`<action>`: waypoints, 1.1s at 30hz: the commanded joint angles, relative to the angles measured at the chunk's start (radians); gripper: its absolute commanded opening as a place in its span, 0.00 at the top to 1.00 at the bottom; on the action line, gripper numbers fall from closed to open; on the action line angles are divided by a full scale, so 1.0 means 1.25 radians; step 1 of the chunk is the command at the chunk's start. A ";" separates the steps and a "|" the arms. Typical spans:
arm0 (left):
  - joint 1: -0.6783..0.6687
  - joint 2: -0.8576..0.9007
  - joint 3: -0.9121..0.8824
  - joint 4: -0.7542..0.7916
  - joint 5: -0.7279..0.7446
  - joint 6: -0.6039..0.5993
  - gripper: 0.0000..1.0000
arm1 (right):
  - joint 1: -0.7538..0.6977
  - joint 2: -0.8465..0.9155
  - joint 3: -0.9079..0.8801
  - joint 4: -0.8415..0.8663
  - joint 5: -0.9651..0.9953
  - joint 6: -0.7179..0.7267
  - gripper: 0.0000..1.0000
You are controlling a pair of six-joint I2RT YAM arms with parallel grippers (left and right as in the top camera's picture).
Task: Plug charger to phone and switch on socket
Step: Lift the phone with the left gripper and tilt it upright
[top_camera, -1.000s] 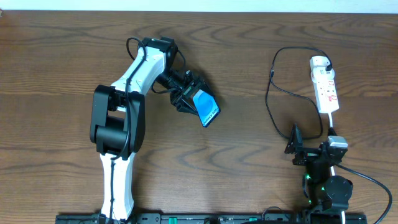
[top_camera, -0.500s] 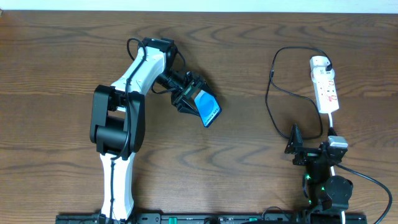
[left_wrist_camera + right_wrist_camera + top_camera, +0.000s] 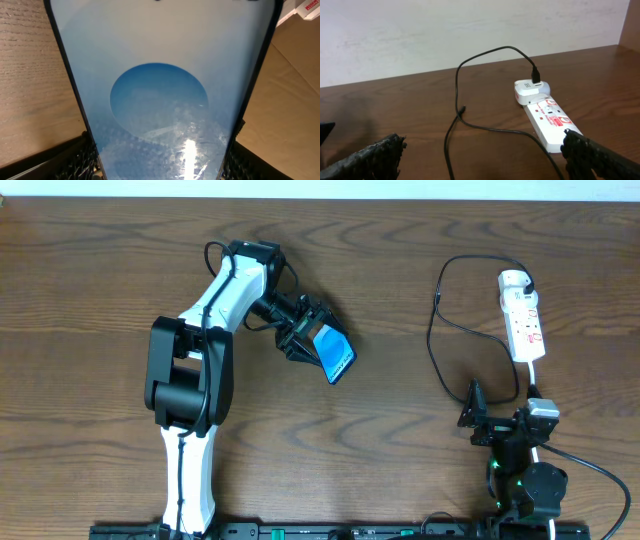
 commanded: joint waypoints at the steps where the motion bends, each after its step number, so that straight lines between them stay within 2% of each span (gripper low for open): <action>1: 0.000 -0.033 -0.003 -0.006 0.038 0.016 0.36 | 0.002 -0.003 -0.001 -0.003 0.001 -0.003 0.01; 33: -0.001 -0.033 -0.003 -0.026 0.037 0.019 0.36 | 0.002 -0.003 -0.001 -0.003 0.001 -0.003 0.01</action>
